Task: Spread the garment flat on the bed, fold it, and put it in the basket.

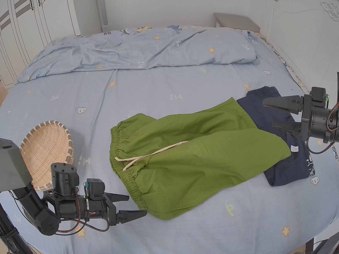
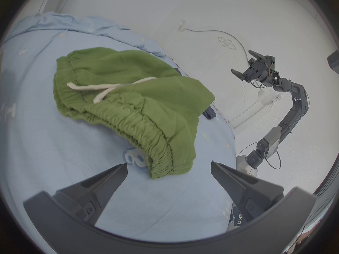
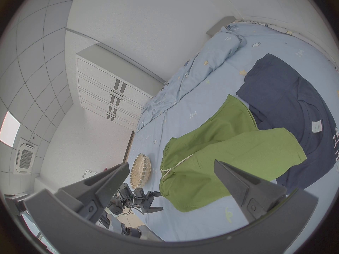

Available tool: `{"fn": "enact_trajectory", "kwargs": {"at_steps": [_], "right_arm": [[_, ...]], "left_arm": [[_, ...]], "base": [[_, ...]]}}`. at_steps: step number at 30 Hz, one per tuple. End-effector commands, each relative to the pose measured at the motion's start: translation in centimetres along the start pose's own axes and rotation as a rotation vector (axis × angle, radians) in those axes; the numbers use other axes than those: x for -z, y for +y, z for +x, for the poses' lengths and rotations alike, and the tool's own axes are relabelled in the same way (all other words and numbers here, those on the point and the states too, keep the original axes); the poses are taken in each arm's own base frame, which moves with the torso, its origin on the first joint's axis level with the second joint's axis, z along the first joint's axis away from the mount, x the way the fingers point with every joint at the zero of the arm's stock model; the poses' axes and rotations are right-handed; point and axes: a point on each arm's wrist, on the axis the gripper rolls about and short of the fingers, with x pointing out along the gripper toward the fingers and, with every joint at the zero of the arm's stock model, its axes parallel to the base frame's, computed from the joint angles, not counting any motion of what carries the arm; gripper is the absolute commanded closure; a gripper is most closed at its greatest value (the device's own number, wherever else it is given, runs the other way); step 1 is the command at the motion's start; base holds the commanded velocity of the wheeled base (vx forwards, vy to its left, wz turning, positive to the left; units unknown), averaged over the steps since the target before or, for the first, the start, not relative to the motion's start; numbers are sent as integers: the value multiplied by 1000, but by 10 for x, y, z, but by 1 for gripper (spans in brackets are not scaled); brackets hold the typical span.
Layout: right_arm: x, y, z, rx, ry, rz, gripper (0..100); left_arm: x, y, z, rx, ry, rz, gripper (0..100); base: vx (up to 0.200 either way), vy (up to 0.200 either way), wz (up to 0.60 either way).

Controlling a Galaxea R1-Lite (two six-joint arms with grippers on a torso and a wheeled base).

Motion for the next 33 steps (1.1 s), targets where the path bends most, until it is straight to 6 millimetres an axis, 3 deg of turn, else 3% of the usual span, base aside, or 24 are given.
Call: {"fn": "enact_trajectory", "kwargs": {"at_steps": [1,15,16,27,30,33], "right_arm": [[0,1,-2,-2,-5,-3,0],[0,0,-2,0,-5,-2,0],[0,0,-2,2,-5,-1,0],[0,-1,0,3,-3,0,0],[0,-1,-1,6,-3,2,0],[0,-1,-1,6,-3,-2,0]], "left_arm": [[4,5,12,9,29,-11,0],[6,7,40,69,-45,-44,0],[7,6,40,73,-57,-55,100],[7,6,36,71,-64,-79,100],[-1,3,31,78,-70,-148,100],[-25,-3,11,67,-71,-255,100]], "base": [[0,0,0],[0,0,0],[0,0,0],[0,0,0],[0,0,0],[0,0,0]]}}
